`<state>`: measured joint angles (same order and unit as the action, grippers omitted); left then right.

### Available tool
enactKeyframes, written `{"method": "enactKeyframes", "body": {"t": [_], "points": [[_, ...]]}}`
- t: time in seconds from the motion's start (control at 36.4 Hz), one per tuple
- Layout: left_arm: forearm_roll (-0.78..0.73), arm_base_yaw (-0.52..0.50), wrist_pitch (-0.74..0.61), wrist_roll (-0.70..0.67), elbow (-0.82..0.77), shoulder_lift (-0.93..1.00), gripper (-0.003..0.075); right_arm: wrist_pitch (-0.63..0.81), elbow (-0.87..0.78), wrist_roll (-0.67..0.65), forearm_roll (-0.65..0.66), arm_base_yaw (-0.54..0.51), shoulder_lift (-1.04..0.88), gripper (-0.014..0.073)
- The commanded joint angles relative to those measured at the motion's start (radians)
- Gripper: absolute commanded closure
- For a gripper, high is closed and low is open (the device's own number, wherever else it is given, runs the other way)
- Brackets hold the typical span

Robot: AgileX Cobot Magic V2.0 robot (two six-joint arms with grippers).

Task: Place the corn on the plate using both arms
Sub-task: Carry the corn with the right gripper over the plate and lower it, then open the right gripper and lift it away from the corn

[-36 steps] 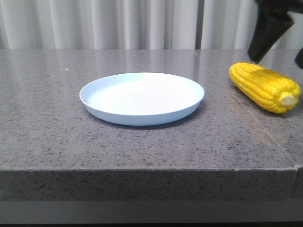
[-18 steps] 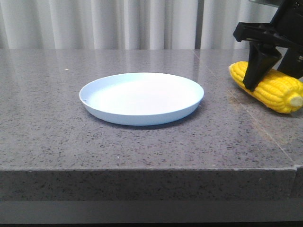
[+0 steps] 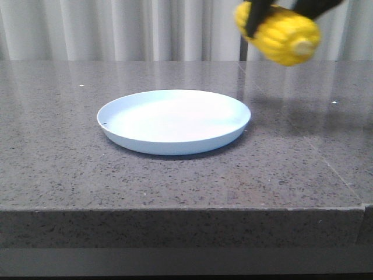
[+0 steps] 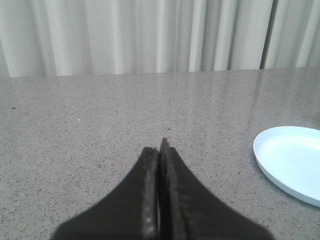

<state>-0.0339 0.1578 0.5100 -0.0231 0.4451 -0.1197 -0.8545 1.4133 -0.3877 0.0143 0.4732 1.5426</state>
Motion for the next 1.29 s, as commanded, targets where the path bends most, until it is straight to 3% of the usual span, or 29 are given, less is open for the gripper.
{"method": "enactKeyframes", "body": {"t": [0.0, 0.16, 0.44, 0.66, 0.85, 1.12, 1.21, 1.26], "points": [[-0.001, 0.008, -0.074, -0.002, 0.025, -0.013, 0.0741, 0.031, 0.082, -0.082, 0.062, 0.101, 0.021, 0.0447], [-0.001, 0.008, -0.074, -0.002, 0.025, -0.013, 0.0741, 0.029, 0.135, -0.184, 0.149, 0.216, 0.136, 0.0447], [-0.001, 0.008, -0.074, -0.002, 0.025, -0.013, 0.0741, 0.033, 0.135, -0.204, 0.147, 0.218, 0.216, 0.0421], [-0.001, 0.008, -0.074, -0.002, 0.025, -0.013, 0.0741, 0.029, 0.135, -0.204, 0.145, 0.218, 0.216, 0.0123], [-0.001, 0.008, -0.074, -0.002, 0.025, -0.013, 0.0741, 0.029, 0.135, -0.204, 0.139, 0.218, 0.214, -0.0001], [-0.001, 0.008, -0.074, -0.002, 0.025, -0.013, 0.0741, -0.013, 0.2, -0.204, 0.206, 0.212, 0.136, 0.0006], [-0.001, 0.008, -0.074, -0.002, 0.025, -0.013, 0.0741, -0.047, 0.249, -0.204, 0.207, 0.206, 0.121, 0.0071], [-0.001, 0.008, -0.074, -0.002, 0.025, -0.013, 0.0741, -0.087, 0.282, -0.204, 0.209, 0.203, 0.119, 0.0165]]}}
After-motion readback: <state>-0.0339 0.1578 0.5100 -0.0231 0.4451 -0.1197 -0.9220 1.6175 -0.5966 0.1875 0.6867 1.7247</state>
